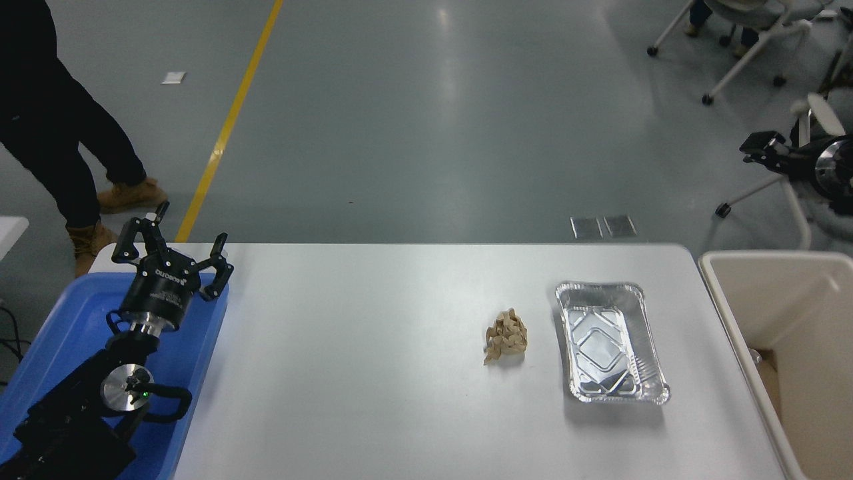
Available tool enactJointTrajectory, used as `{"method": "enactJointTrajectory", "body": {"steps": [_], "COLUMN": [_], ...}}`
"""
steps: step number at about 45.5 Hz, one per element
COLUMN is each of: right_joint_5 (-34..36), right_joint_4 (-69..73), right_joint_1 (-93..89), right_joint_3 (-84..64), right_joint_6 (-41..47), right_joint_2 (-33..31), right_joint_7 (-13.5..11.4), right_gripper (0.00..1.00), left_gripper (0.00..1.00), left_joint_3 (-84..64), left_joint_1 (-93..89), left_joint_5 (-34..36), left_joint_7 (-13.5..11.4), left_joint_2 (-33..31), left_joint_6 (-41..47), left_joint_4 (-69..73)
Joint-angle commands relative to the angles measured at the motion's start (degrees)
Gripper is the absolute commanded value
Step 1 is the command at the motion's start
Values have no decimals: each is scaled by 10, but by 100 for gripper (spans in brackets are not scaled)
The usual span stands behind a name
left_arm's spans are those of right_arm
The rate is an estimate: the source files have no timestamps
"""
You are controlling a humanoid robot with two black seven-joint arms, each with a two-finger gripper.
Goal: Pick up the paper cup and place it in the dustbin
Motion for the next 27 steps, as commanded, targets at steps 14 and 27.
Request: {"method": "enactJointTrajectory", "body": {"steps": [14,27], "right_joint_5": [-1,-2], "right_joint_4": [298,371], "right_joint_1": [255,335], "right_joint_3": [-65,-77], "right_joint_6": [153,221], "right_joint_2": [4,24], "right_joint_7": [-2,-2], "right_gripper": [100,100], "left_gripper": [98,98], "left_joint_3": [0,0], "left_joint_1": [0,0], "left_joint_5": [0,0], "left_joint_7": [0,0], "left_joint_2": [0,1], "left_joint_6": [1,1], "left_joint_4": [0,1]}}
